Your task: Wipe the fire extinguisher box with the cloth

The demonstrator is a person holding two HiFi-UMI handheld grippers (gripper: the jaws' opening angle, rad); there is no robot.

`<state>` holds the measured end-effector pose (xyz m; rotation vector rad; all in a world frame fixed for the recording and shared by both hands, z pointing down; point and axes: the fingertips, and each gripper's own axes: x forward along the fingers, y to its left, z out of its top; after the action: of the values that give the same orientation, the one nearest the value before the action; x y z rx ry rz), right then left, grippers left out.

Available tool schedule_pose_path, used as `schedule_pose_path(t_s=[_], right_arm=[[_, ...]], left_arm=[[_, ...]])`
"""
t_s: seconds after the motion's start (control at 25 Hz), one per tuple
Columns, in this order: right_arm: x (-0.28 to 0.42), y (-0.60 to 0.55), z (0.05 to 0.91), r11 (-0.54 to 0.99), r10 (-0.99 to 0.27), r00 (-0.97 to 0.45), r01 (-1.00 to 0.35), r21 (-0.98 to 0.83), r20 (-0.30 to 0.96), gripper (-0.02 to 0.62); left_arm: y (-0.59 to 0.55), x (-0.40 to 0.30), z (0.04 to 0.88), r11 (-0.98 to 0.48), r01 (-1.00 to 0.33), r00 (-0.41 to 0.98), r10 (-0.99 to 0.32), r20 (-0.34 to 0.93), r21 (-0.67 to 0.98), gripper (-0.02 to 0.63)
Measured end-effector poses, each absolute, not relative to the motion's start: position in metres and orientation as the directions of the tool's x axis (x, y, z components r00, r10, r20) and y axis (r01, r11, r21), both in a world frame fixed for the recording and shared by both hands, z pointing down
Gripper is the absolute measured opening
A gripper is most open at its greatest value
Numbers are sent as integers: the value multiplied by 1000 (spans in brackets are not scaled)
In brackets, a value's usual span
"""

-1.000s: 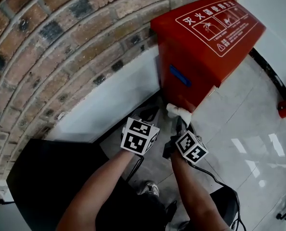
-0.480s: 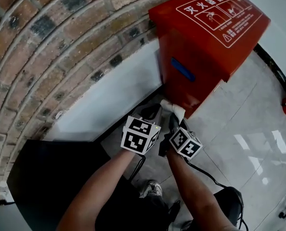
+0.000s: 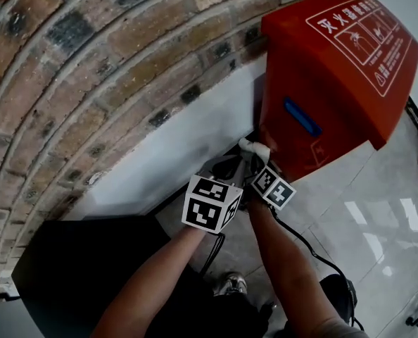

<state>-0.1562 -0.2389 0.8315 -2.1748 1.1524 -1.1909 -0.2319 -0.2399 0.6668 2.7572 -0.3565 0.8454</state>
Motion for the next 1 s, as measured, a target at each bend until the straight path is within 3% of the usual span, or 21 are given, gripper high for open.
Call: schedule_pose_path(t_s=[0.4, 1.0], right_arm=[[-151, -184, 831, -630, -776, 348, -438, -641, 526, 86], [-123, -55, 785, -611, -778, 347, -609, -505, 523, 86]], left_arm=[[-229, -234, 678, -952, -287, 775, -162, 611, 111, 0], [-143, -196, 629, -966, -220, 828, -112, 549, 134, 0]])
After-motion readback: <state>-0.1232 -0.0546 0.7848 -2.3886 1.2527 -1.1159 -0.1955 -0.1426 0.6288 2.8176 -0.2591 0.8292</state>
